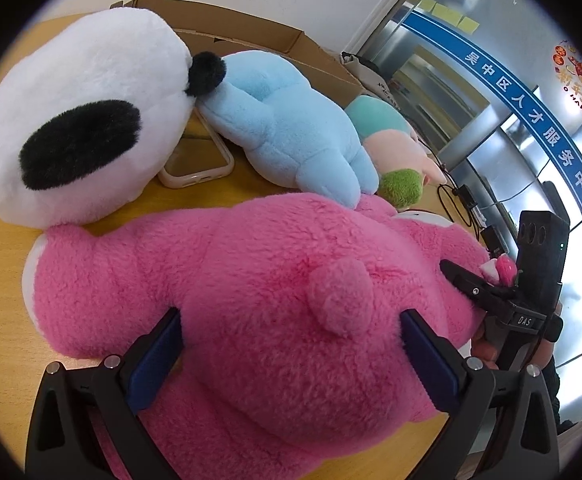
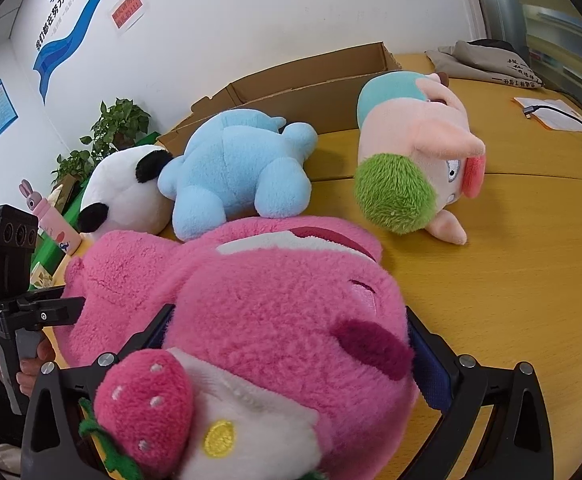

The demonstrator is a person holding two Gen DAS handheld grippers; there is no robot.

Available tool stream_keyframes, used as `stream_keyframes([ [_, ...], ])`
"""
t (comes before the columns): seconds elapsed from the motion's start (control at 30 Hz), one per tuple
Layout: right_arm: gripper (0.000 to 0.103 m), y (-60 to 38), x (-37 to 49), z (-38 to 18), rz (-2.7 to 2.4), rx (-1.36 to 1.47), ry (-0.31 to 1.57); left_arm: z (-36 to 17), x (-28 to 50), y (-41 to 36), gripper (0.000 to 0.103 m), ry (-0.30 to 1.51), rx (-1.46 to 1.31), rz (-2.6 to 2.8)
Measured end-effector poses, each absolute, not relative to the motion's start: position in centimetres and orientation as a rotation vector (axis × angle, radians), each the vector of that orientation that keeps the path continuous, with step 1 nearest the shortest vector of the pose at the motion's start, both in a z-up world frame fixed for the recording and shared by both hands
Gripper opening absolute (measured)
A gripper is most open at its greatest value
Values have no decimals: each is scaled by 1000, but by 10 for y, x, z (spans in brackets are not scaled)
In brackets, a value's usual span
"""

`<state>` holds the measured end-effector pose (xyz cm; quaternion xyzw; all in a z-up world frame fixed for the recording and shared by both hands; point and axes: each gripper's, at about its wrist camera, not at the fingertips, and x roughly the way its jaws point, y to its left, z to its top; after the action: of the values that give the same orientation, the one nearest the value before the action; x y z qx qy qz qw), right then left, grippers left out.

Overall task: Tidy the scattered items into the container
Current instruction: 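Close both grippers on the pink bear's body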

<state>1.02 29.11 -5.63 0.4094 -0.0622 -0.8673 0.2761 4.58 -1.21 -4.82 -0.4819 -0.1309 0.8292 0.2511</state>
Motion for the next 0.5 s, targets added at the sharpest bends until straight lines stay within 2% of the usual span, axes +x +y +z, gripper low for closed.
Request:
stream_keyframes([
  [0.3,103,300,16,-48,-2322,1066,-183,-52,47,-19,95,-353,-1311,2231],
  [0.5,103,307,23,-40,-2336,1093,-136,-52,48,-22,94,-352,-1304,2211],
])
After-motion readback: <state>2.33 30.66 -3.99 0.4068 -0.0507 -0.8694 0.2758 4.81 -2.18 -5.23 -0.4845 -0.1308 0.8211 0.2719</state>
